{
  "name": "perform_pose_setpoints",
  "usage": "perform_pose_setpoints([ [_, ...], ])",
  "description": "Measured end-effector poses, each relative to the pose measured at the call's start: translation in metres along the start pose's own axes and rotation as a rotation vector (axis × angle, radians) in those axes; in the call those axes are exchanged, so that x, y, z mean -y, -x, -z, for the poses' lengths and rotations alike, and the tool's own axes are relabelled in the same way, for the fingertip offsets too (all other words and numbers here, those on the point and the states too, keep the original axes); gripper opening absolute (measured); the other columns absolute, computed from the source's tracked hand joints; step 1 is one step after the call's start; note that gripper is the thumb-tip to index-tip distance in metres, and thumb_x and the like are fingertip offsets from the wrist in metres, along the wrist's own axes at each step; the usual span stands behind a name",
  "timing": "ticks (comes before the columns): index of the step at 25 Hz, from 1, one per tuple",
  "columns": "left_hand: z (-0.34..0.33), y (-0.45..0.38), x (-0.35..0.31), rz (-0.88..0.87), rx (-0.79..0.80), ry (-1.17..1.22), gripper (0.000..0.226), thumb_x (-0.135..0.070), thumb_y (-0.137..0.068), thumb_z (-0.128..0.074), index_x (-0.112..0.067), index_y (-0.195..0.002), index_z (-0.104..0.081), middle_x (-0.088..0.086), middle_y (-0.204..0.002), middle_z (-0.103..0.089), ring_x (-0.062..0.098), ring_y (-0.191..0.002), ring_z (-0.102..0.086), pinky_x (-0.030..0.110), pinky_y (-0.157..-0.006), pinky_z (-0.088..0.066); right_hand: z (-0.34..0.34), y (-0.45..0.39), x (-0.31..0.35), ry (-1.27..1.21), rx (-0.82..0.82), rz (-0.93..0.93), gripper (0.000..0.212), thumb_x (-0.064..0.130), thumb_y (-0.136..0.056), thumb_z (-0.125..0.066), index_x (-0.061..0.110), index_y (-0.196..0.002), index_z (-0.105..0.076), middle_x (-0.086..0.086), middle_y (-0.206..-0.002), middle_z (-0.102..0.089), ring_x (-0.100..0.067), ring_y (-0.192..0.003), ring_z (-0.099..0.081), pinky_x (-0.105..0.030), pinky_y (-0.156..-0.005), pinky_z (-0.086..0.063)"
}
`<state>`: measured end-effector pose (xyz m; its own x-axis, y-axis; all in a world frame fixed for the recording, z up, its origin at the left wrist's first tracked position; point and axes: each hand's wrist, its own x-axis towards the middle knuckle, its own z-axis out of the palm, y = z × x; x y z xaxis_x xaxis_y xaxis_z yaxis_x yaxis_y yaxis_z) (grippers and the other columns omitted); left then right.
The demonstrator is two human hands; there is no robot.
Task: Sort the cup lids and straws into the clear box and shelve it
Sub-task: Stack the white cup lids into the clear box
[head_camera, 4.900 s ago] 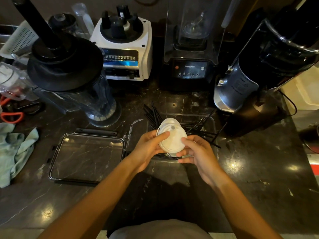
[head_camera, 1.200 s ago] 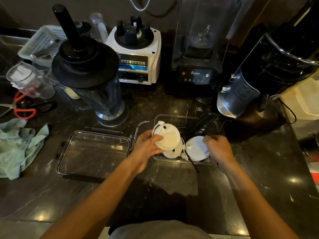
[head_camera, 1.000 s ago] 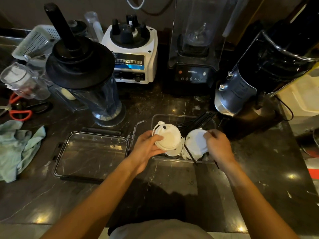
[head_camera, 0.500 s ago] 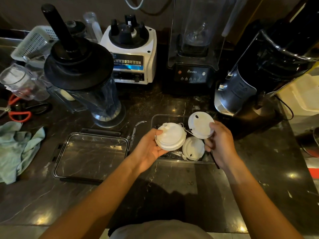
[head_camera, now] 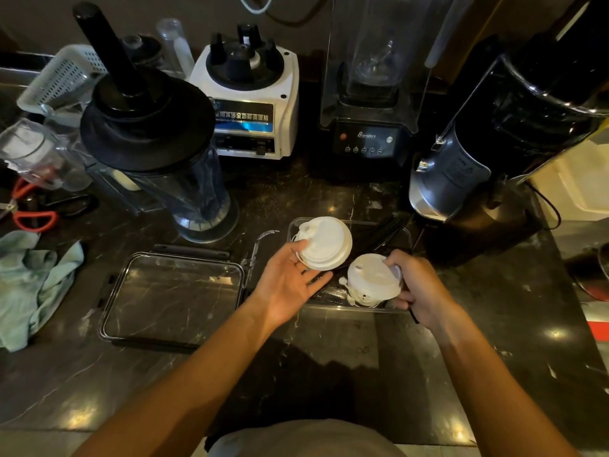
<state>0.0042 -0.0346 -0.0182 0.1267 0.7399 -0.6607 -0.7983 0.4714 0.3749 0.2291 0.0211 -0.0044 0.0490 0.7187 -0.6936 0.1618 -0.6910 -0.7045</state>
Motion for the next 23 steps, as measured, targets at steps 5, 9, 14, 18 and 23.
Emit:
perform_pose_setpoints([
  [5,-0.001,0.001,-0.001,-0.073,-0.034,-0.215,0.028,-0.021,-0.097,-0.062,-0.013,-0.124,-0.063,0.012,-0.119,-0.074,0.025,-0.116,-0.069,0.037,-0.099,-0.054,0.007,0.011,0.017,-0.281,-0.245,0.115,0.011,0.024,-0.091,-0.051,0.014,-0.091,-0.055,-0.002,-0.065,-0.036,-0.008,-0.038,-0.029,-0.023,-0.04,-0.023],
  [9,0.001,0.009,-0.002,-0.211,0.005,-0.447,0.02,-0.018,-0.097,-0.065,-0.014,-0.116,-0.071,0.012,-0.121,-0.075,0.023,-0.108,-0.072,0.033,-0.091,-0.056,0.005,0.025,0.029,-0.53,-0.13,0.282,0.015,0.024,-0.094,-0.049,0.011,-0.095,-0.057,-0.002,-0.072,-0.046,-0.011,-0.044,-0.033,-0.025,-0.042,-0.032],
  [14,-0.001,0.028,-0.006,-0.359,0.06,-0.487,0.026,-0.025,-0.093,-0.067,-0.016,-0.117,-0.07,0.009,-0.115,-0.077,0.022,-0.104,-0.074,0.036,-0.091,-0.057,-0.051,0.054,0.03,-0.196,0.165,0.365,0.021,0.022,-0.109,-0.047,0.005,-0.113,-0.059,-0.006,-0.071,-0.067,-0.019,-0.048,-0.057,-0.039,-0.054,-0.06],
  [18,0.01,0.044,-0.015,-0.382,0.103,-0.334,0.041,-0.025,-0.093,-0.062,-0.01,-0.131,-0.062,0.016,-0.129,-0.071,0.032,-0.119,-0.069,0.043,-0.1,-0.057,-0.074,0.065,0.018,0.132,0.115,0.523,0.027,0.034,-0.106,-0.055,0.009,-0.097,-0.059,0.0,-0.056,-0.058,-0.027,-0.043,-0.053,-0.044,-0.056,-0.052],
  [23,0.027,0.058,-0.017,-0.356,0.106,-0.293,0.041,-0.022,-0.106,-0.049,-0.007,-0.144,-0.052,0.02,-0.138,-0.065,0.037,-0.127,-0.063,0.049,-0.104,-0.053,-0.088,0.077,0.012,0.29,0.088,0.572,0.03,0.037,-0.102,-0.06,0.011,-0.087,-0.06,-0.003,-0.059,-0.058,-0.021,-0.044,-0.056,-0.028,-0.047,-0.048],
])
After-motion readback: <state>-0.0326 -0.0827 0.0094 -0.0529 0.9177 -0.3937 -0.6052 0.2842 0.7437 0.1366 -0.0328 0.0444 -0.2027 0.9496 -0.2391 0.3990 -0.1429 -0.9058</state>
